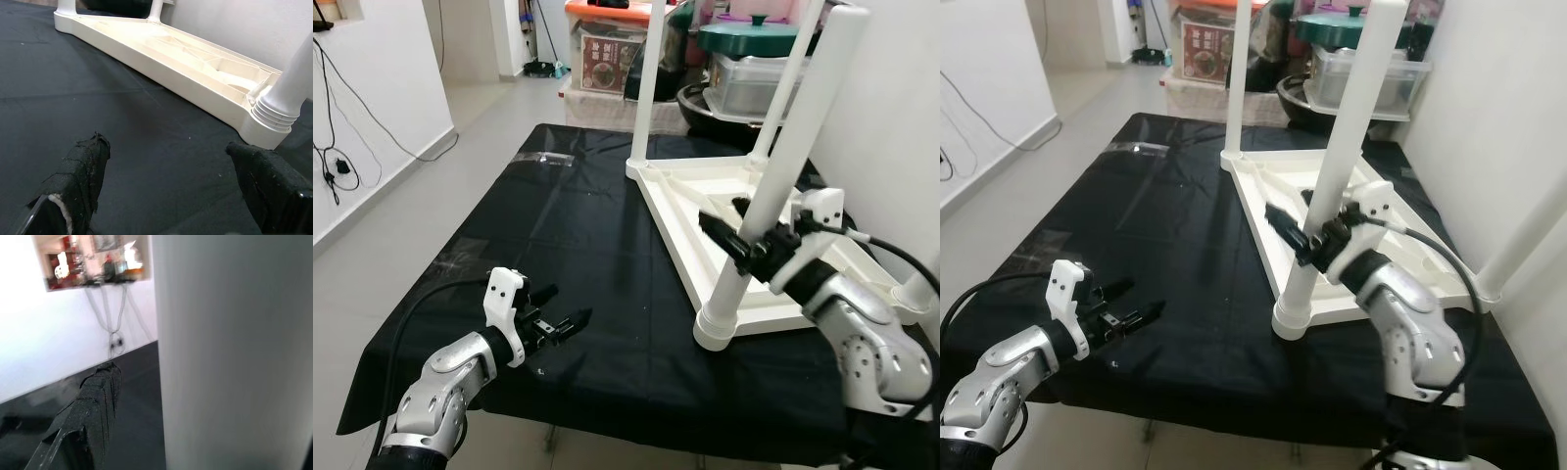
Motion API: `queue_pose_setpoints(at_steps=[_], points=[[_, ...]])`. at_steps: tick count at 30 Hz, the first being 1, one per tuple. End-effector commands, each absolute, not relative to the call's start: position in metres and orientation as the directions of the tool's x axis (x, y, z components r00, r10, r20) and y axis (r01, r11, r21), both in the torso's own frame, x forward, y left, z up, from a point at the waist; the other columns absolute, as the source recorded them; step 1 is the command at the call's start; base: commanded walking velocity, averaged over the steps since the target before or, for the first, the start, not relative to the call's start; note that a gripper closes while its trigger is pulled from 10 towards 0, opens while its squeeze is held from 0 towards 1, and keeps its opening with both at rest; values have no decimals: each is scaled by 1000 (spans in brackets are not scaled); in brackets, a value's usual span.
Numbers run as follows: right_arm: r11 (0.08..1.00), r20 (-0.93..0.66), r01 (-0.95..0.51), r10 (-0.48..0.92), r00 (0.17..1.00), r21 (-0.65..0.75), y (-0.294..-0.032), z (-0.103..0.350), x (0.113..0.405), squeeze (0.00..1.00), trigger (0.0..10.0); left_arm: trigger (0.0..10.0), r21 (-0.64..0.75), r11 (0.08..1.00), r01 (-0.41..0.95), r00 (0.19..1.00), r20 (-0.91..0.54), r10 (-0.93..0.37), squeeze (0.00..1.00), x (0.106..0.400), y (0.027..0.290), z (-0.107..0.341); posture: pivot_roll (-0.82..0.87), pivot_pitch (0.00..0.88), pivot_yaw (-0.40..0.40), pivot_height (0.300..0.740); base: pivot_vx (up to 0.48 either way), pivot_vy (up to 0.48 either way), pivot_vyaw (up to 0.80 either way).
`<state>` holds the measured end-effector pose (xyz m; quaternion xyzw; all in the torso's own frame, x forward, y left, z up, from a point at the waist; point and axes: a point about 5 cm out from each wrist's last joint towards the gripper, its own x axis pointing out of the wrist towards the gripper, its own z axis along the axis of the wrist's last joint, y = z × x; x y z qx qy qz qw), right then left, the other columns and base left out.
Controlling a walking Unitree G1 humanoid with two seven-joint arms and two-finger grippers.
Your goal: Building children table
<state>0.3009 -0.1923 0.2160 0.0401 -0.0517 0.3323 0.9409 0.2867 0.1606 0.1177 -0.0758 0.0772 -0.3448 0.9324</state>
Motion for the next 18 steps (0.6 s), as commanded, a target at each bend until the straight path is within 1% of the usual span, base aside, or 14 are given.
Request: queue_pose_setpoints(at_steps=[1,3,4,5,6,7,9,11,13,14,15,16,17,18], points=[[685,62,-725,723,688,67,-178,198,300,0,10000,10000,-189,754,629,753,-94,-651,0,287,159,117,123,0,-112,740,0,0,0],[659,35,-749,749,662,66,-174,192,299,0,10000,10000,-186,756,627,754,-95,-649,0,287,159,117,123,0,-112,740,0,0,0],[618,-7,-785,786,619,50,-166,184,297,0,10000,10000,-185,760,623,758,-94,-645,0,287,160,117,131,0,-117,740,0,0,0],[578,-43,-815,816,576,45,-158,176,294,0,3647,10000,-185,762,621,761,-92,-643,0,286,161,117,134,0,-120,740,0,0,0],[578,-43,-815,816,576,45,-158,176,294,0,3647,10000,-185,762,621,761,-92,-643,0,286,161,117,134,0,-120,740,0,0,0],[551,-71,-834,834,547,46,-152,170,293,0,0,10000,-186,762,620,761,-92,-642,0,285,162,118,135,0,-119,740,0,0,0],[536,-95,-843,842,531,42,-148,165,292,0,0,10000,-187,762,619,762,-93,-641,0,285,162,117,135,0,-119,740,0,0,0],[557,-102,-829,829,550,51,-150,162,294,0,0,10000,-187,762,619,761,-96,-642,0,284,162,117,131,0,-114,740,0,0,0],[705,-106,-708,707,699,41,-159,159,306,0,0,10000,-186,759,624,757,-101,-646,0,284,162,116,118,0,-107,740,0,0,0],[758,-110,-652,651,751,32,-163,158,310,0,0,10000,-184,758,626,755,-104,-648,0,284,162,115,117,0,-108,740,0,0,0],[758,-110,-652,651,751,32,-163,158,310,0,0,10000,-184,758,626,755,-104,-648,0,284,162,115,117,0,-108,740,0,0,0],[851,-149,-524,523,839,31,-169,154,315,0,0,10000,-184,757,627,754,-103,-649,0,285,161,116,111,0,-105,740,0,0,0],[851,-149,-524,523,839,31,-169,154,315,0,0,10000,-184,757,627,754,-103,-649,0,285,161,116,111,0,-105,740,0,0,0],[954,-194,-299,294,936,2,-179,151,319,0,0,10000,-184,757,627,754,-102,-649,0,286,161,116,106,0,-100,740,0,0,0]])
